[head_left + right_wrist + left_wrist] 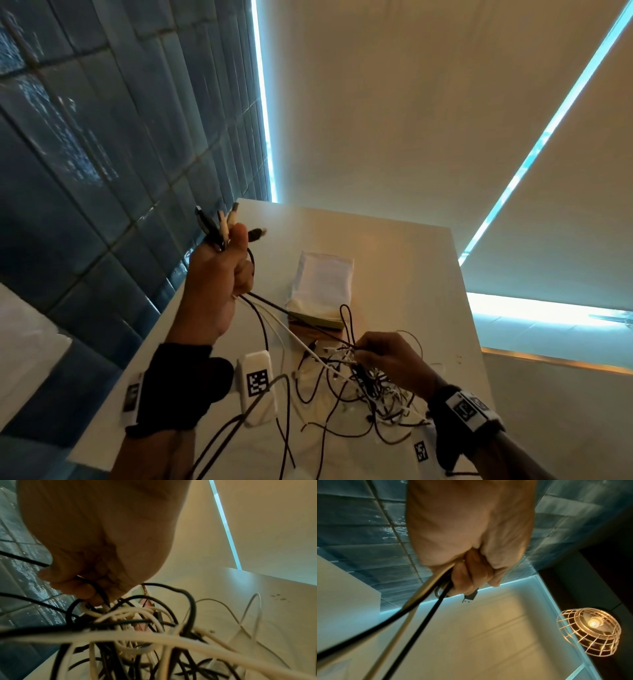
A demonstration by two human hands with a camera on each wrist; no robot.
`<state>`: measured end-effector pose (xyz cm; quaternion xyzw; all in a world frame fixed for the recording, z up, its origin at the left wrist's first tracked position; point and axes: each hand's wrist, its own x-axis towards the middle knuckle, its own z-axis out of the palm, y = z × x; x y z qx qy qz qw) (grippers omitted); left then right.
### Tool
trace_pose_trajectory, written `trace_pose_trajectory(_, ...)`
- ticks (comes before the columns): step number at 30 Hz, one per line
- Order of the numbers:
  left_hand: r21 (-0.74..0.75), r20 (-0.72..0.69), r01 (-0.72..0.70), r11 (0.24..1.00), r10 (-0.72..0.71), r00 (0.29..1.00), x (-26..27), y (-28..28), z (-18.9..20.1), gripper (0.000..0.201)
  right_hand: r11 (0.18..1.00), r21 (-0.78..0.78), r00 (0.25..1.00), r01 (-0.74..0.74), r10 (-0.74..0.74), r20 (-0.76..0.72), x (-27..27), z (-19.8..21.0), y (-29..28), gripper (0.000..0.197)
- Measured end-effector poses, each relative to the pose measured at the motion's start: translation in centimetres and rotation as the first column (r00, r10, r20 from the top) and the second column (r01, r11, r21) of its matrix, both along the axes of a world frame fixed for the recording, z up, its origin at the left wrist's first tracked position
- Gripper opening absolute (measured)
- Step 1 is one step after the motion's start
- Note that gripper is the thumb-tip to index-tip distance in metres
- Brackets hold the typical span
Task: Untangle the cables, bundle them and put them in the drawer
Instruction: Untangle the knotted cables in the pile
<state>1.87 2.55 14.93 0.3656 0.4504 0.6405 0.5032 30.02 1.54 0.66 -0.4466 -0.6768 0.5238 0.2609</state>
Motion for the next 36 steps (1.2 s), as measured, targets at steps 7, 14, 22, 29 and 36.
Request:
trace_pose_trajectory(7,0.043,0.085,-0.015,0.999,0.011,0.996,0.7,-1.2,1.0,0.025,0.98,-0.061,0.979,0.188,-0.192,-0.074,-0.8,-0.7,0.2,0.019)
trace_pose_trajectory(14,-0.22,-0.023,0.064,0.973,-0.071,0.997,6.5,-0.7,-3.0,0.009,0.878,-0.07,0.833,0.473,-0.471,-0.29,-3.2,3.2,0.7,0.027)
trace_pose_trajectory(22,-0.319,-0.419,-0.13,0.939,-0.017,0.908,9.4,0.1,-5.5,0.027,0.945,0.069,0.864,0.319,-0.26,-0.43,-5.1,7.4,-0.5,0.018)
trace_pose_trajectory(29,-0.294,0.007,0.052,0.954,-0.052,0.999,10.2,-0.8,-2.8,0.023,0.963,0.104,0.924,0.249,-0.204,-0.323,-4.8,4.8,-0.6,0.016)
trace_pose_trajectory(36,-0.299,0.212,0.066,0.952,-0.001,0.977,9.1,-0.4,-2.5,0.026,0.981,0.04,0.941,0.192,-0.172,-0.291,-3.7,2.2,-0.3,0.039)
